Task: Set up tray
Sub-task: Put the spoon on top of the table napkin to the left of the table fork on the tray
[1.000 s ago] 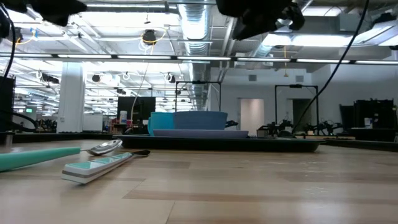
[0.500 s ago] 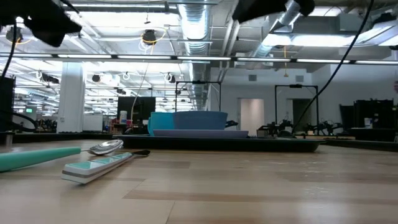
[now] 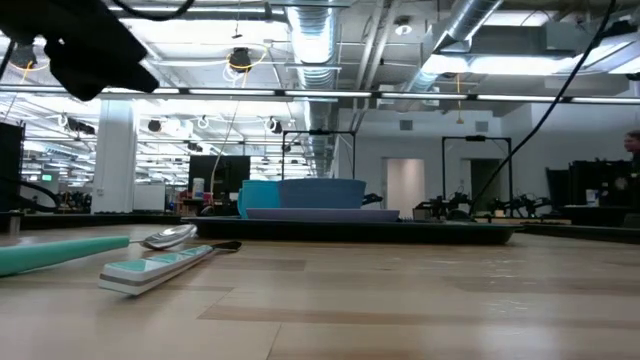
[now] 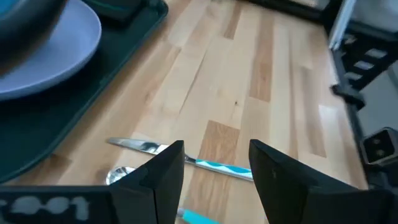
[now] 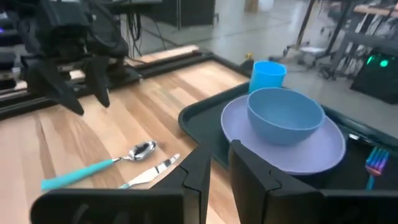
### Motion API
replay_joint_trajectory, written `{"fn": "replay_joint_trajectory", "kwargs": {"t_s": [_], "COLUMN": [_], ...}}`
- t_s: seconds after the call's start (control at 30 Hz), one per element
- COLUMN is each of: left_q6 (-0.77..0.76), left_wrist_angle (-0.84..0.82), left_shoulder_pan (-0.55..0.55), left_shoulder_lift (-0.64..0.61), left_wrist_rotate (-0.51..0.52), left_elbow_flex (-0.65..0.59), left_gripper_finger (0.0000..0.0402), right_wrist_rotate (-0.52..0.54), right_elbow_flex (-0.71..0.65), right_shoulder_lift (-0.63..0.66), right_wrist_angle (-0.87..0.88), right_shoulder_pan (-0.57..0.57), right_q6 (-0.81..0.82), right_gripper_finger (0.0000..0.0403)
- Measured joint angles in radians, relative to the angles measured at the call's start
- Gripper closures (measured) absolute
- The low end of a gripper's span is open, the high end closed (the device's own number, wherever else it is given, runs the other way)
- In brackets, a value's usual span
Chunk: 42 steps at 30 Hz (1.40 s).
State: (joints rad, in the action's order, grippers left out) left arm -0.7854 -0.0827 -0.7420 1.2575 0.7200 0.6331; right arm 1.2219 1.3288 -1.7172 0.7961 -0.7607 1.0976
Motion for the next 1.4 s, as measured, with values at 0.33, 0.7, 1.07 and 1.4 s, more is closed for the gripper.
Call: {"fn": "replay_joint_trajectory", "kwargs": {"t_s": [0.33, 0.7, 1.07, 1.4], "left_q6": [-0.471, -0.616, -0.637, -0.655], "left_wrist_angle": [-0.643, -0.869, -0.720, -0.720], "left_shoulder_pan": [0.072, 0.189, 0.191, 0.197], "left_shoulder_lift": [0.401, 0.573, 0.578, 0.578], "left_wrist_rotate": [-0.066, -0.253, -0.320, -0.359], "left_elbow_flex": [0.407, 0.523, 0.524, 0.524], "left_gripper_finger": [0.0233, 0.0233, 0.0233, 0.0233], "right_wrist_rotate": [0.009, -0.054, -0.069, -0.069], "right_elbow_flex": [-0.068, -0.068, -0.068, -0.068], "right_shoulder_lift": [0.000, -0.001, -0.003, -0.003], "right_wrist_angle": [0.442, 0.397, 0.380, 0.377], "right_shoulder_pan": [-0.155, -0.205, -0.286, -0.295], "right_q6": [0.555, 0.545, 0.545, 0.545], "right_gripper_finger": [0.0352, 0.0352, 0.0352, 0.0352]}}
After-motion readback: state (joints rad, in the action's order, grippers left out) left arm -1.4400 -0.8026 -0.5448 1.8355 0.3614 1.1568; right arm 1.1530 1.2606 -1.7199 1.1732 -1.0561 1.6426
